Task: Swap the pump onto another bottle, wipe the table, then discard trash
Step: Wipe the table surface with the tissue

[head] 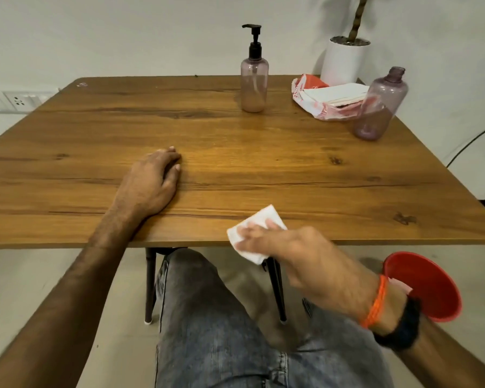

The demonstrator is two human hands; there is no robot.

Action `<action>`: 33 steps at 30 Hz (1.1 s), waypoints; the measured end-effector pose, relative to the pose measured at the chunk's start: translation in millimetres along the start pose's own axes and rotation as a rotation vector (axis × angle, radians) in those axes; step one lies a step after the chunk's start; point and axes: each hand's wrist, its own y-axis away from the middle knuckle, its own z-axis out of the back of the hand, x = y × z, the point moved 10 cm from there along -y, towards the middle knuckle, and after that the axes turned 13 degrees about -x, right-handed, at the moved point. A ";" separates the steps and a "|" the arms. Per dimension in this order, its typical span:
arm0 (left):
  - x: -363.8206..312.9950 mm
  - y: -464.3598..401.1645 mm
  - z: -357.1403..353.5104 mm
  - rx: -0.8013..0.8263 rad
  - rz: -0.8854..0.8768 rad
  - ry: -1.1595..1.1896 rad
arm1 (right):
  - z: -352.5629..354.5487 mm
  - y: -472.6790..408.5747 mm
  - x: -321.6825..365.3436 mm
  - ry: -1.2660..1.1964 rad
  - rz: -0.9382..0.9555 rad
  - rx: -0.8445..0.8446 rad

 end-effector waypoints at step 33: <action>3.9 -0.7 -0.6 -0.028 0.014 -0.025 | 25.7 -122.0 -23.0 0.055 -0.163 -0.216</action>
